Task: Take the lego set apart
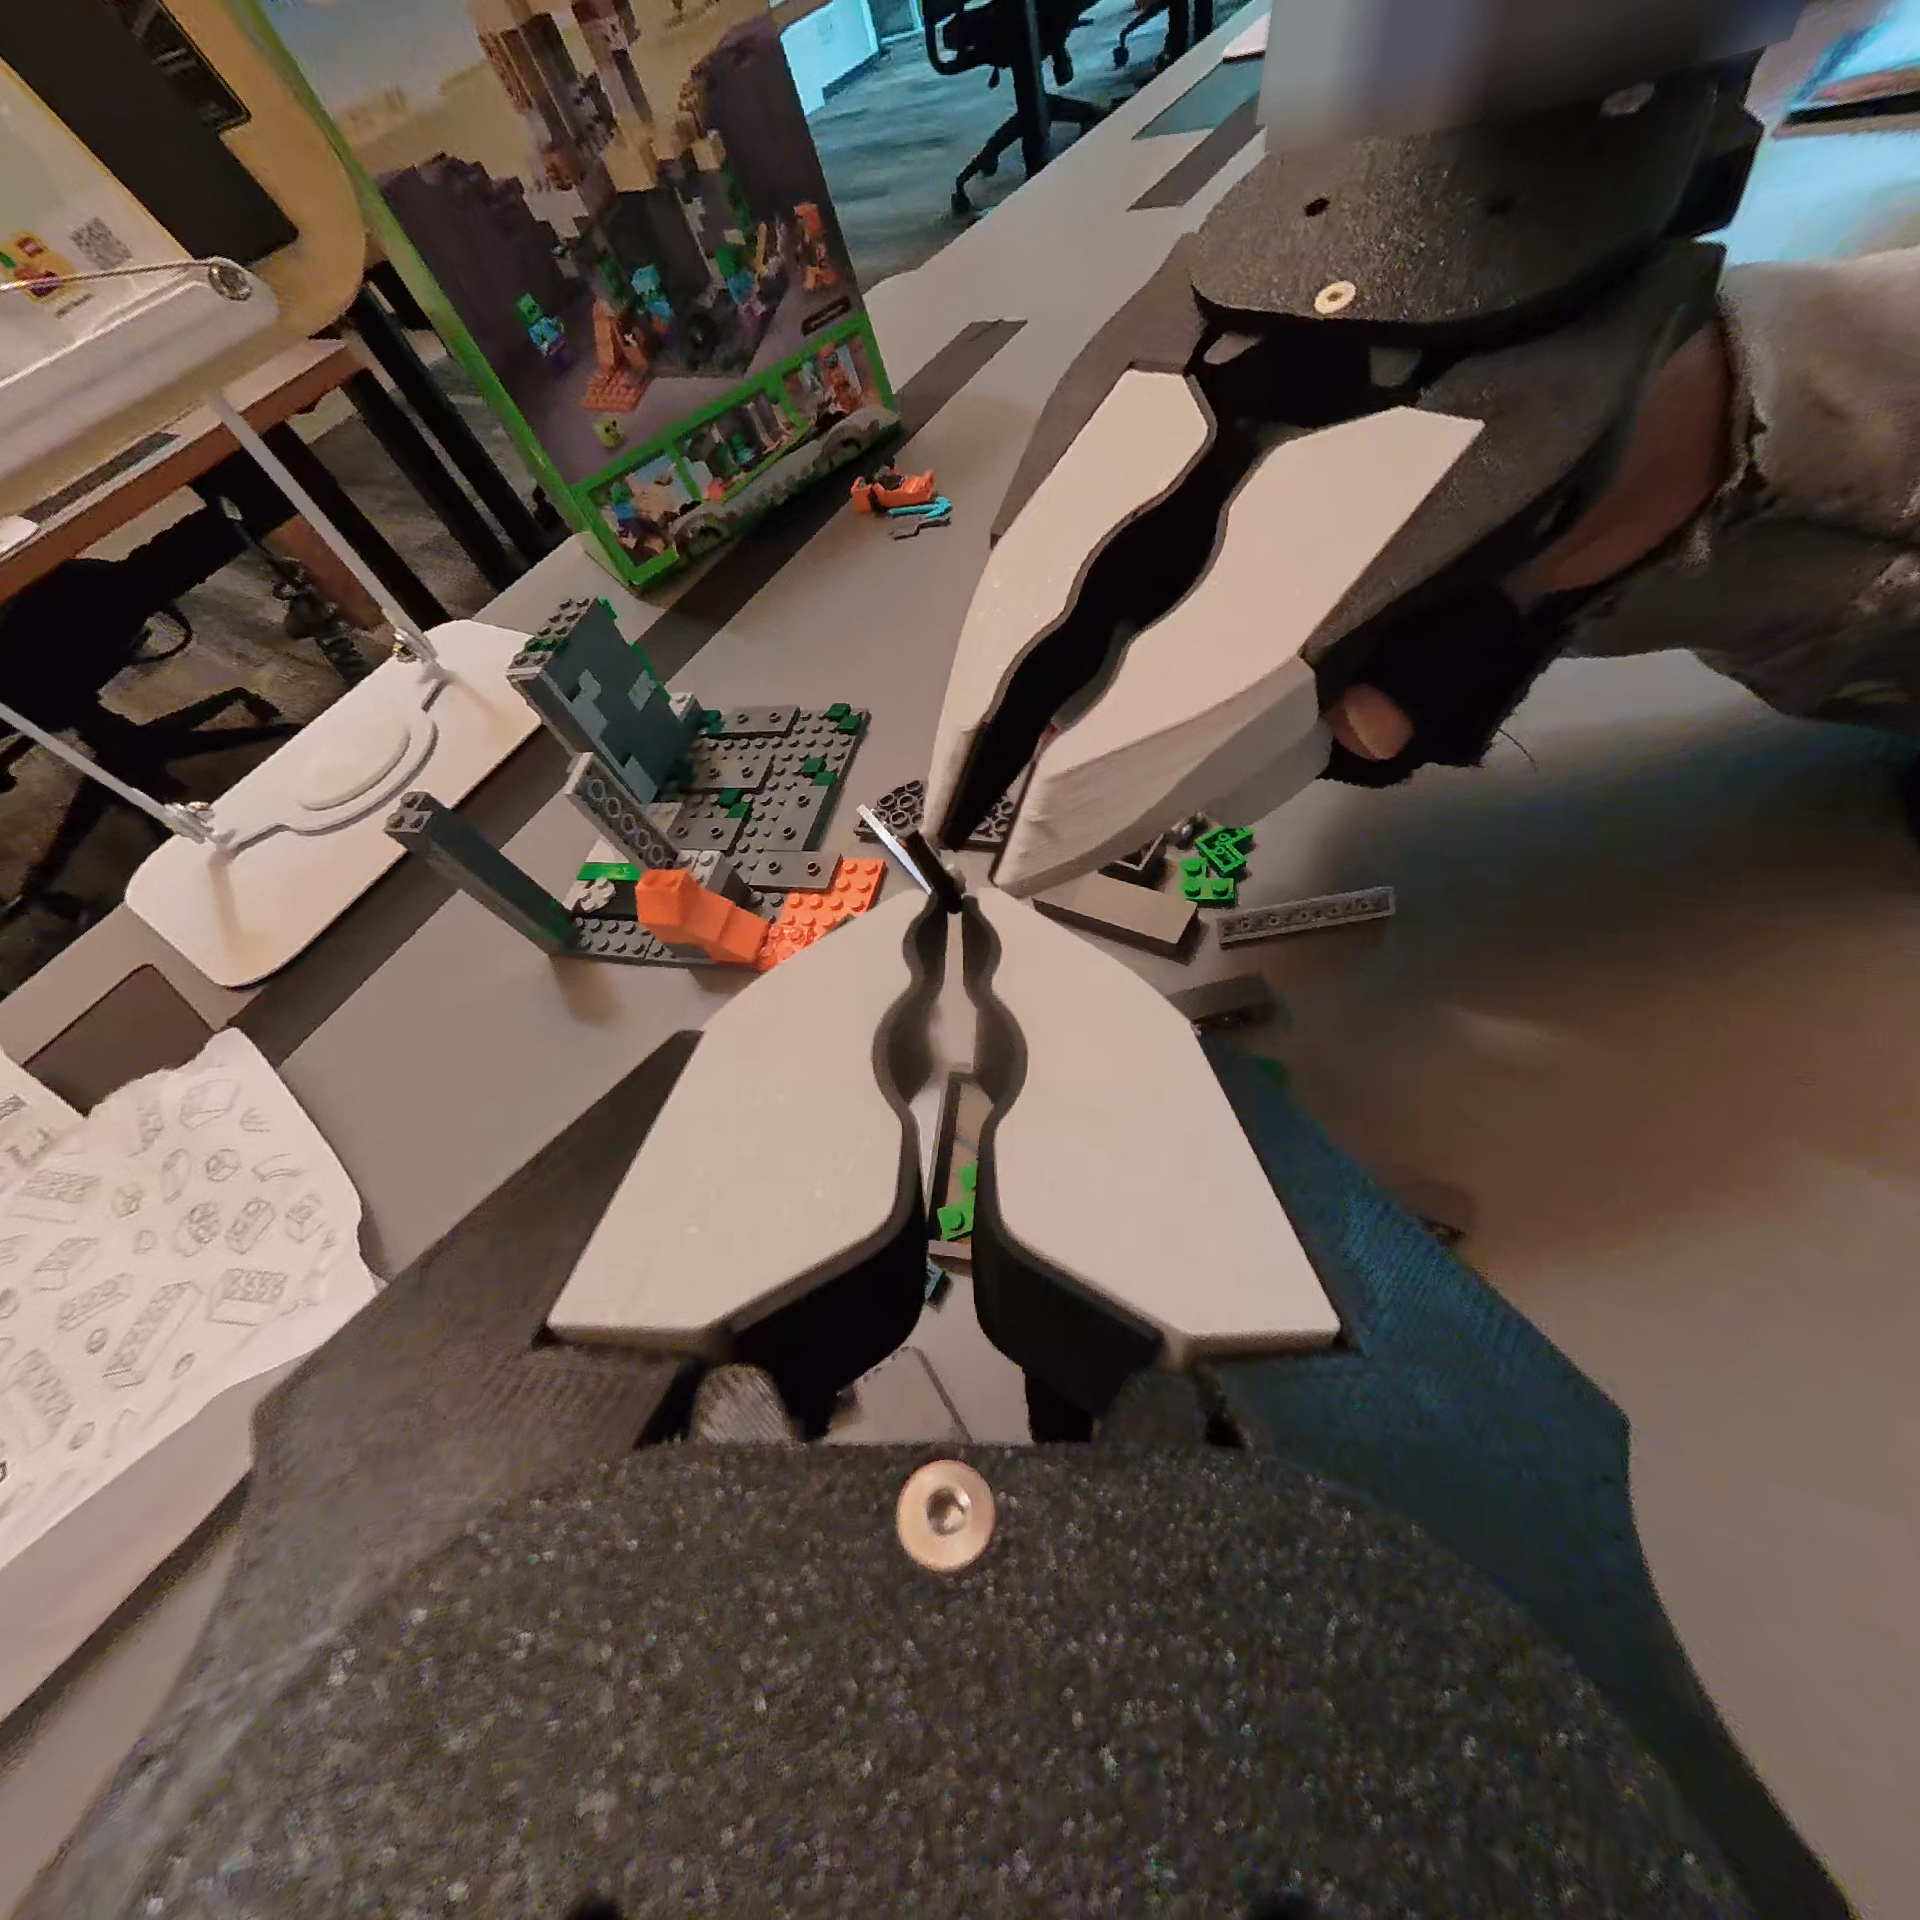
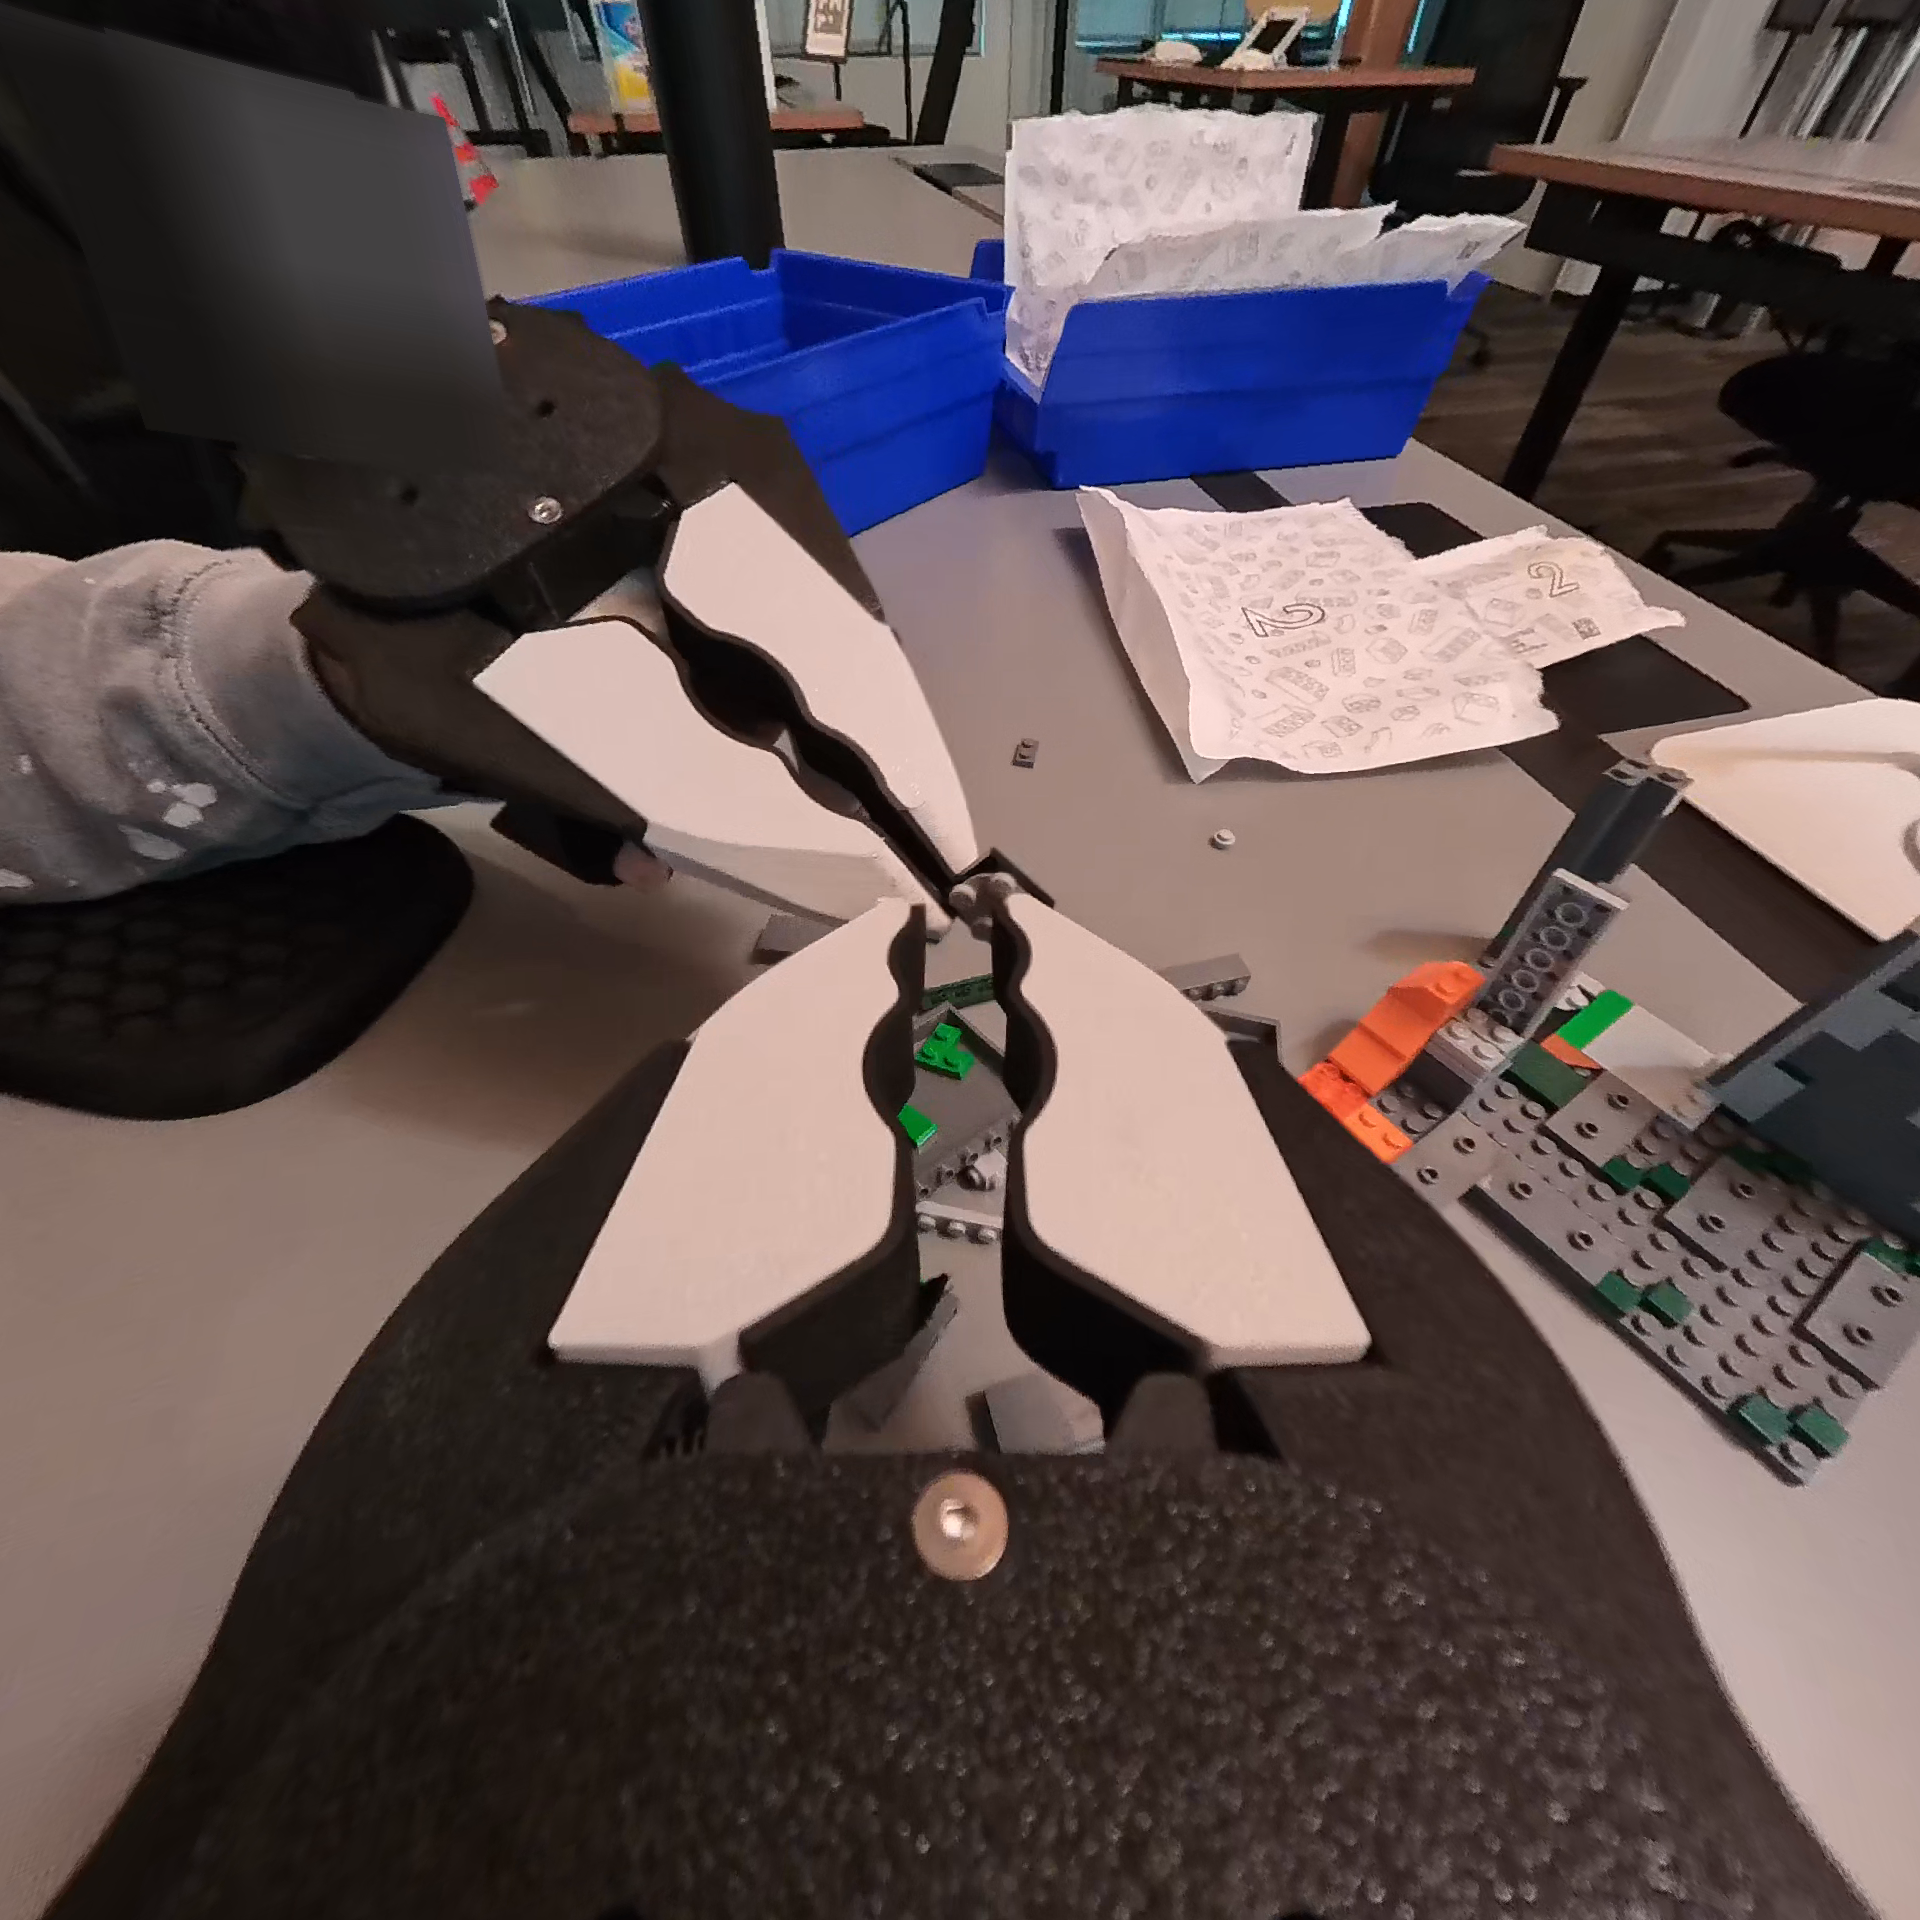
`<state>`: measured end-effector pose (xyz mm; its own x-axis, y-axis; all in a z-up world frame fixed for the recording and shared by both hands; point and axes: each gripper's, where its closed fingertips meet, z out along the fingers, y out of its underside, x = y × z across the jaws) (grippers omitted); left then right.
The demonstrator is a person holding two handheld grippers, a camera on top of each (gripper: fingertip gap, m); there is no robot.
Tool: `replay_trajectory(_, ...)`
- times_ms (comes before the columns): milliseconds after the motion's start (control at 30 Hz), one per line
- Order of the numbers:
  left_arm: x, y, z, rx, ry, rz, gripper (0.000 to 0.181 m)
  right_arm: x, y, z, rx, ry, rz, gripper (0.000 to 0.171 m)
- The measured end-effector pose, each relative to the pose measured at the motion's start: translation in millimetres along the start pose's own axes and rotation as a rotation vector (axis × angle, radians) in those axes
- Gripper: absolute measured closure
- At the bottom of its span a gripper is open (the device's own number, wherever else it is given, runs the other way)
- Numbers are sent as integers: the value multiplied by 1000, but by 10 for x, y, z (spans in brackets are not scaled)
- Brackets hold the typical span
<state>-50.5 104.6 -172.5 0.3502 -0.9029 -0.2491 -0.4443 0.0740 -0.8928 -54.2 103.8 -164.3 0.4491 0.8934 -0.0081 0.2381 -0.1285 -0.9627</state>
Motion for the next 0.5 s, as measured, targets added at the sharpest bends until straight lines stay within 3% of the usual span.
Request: replay_trajectory(500,85,0,24,-10,0,88,178,11,25,-20,25,-64,132,159)
